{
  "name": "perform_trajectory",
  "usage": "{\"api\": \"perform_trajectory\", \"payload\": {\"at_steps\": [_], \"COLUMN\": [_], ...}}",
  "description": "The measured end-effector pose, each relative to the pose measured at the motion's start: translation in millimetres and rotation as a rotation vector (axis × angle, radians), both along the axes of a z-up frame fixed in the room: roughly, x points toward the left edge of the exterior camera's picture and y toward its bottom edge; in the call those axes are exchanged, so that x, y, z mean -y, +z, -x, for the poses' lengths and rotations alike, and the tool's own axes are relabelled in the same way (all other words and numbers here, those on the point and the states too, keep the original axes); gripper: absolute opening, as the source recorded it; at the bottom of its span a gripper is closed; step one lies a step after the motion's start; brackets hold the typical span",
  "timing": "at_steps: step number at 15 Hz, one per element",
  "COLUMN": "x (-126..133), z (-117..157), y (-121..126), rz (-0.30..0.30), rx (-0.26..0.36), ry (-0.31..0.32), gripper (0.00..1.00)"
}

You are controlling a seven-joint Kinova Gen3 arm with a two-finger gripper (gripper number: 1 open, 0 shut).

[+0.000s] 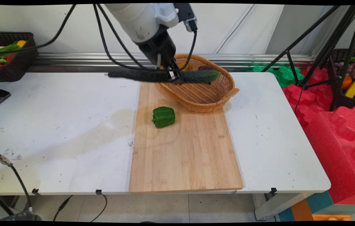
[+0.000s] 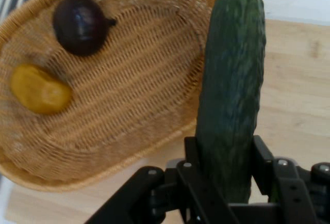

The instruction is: Place the picked object on the cutting board

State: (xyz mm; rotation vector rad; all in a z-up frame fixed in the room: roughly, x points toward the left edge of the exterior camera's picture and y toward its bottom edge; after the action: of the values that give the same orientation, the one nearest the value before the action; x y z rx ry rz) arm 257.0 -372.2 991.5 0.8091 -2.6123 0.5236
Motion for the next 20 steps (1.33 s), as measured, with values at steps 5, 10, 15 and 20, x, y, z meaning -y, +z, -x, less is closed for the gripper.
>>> {"api": "perform_trajectory", "payload": {"at_steps": [5,10,15,20], "x": [-23,-34,-31,-21], "z": [12,23,33,41], "y": [-28,-66,-112,-151], "rz": [-0.094,-0.162,-0.193,-0.207], "rx": [-0.044,-0.064,-0.077,-0.085], "ry": [0.097,0.150,0.171,0.179], "gripper": [0.00,0.00,0.00,0.00]}}
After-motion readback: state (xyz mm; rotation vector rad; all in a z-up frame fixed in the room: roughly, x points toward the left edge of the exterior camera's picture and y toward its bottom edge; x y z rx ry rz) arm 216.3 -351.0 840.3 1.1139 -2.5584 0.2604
